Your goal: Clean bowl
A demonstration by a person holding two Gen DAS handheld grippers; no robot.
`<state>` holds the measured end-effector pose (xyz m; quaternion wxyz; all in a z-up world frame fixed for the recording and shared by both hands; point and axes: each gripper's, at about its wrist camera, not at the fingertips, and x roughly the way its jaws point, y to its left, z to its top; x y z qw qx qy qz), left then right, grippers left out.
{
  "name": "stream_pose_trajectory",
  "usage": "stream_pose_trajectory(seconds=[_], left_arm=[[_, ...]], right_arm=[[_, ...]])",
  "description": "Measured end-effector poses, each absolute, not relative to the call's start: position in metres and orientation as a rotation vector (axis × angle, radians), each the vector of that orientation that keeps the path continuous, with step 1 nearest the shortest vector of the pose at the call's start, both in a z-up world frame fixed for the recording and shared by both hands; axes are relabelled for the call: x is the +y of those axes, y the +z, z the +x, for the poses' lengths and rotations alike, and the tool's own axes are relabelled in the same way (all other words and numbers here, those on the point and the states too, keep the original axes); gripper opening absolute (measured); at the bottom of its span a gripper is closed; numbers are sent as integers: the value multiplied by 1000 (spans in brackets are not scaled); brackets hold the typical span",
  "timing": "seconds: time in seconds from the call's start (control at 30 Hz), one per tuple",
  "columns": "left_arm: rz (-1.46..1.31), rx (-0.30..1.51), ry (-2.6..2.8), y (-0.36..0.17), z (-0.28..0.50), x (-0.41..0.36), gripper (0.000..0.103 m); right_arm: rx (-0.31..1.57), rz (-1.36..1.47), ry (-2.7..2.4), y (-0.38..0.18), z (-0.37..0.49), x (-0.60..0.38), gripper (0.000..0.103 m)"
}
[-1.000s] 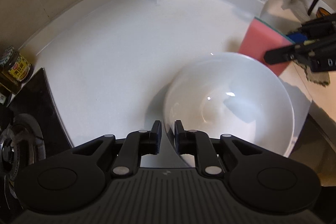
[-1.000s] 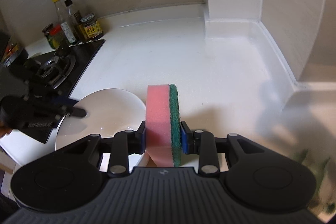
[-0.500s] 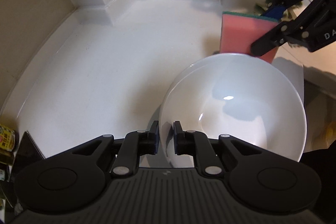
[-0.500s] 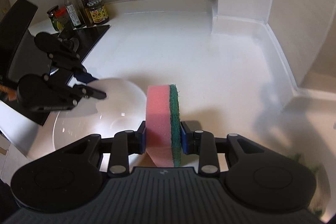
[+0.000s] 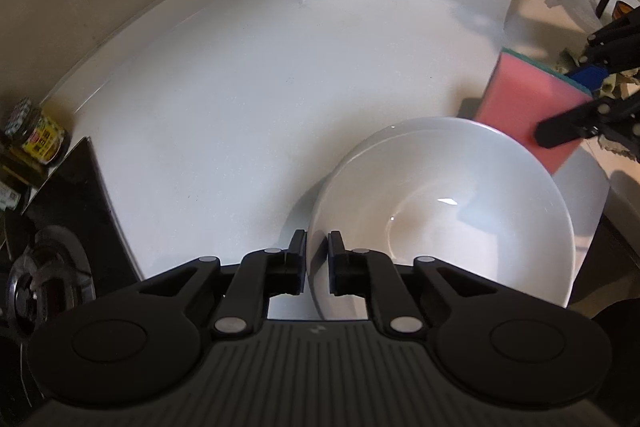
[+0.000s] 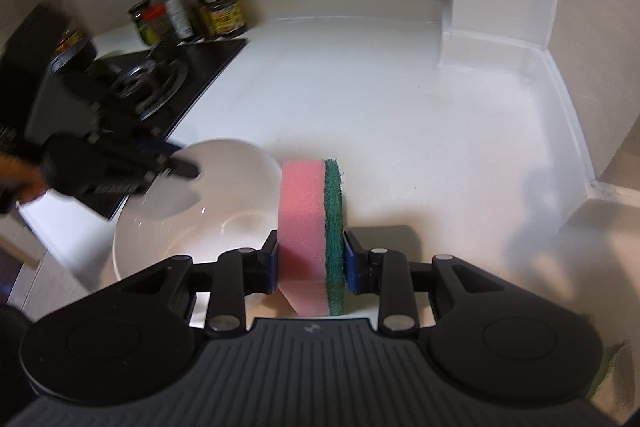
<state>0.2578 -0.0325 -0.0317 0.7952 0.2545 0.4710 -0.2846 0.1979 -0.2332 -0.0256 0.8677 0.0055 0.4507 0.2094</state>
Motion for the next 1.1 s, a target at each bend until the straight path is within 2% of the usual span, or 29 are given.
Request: stream_pose_trajectory(seconds=[0.27, 0.67, 1.1], left_arm=[[714, 943, -781, -34, 267, -56, 12], [508, 1019, -527, -34, 241, -33, 14], [571, 973, -555, -38, 237, -38, 11]], right_arm=[[899, 33, 368, -28, 212, -234, 27], [900, 60, 312, -29, 210, -227, 27], [920, 73, 302, -28, 186, -225, 27]])
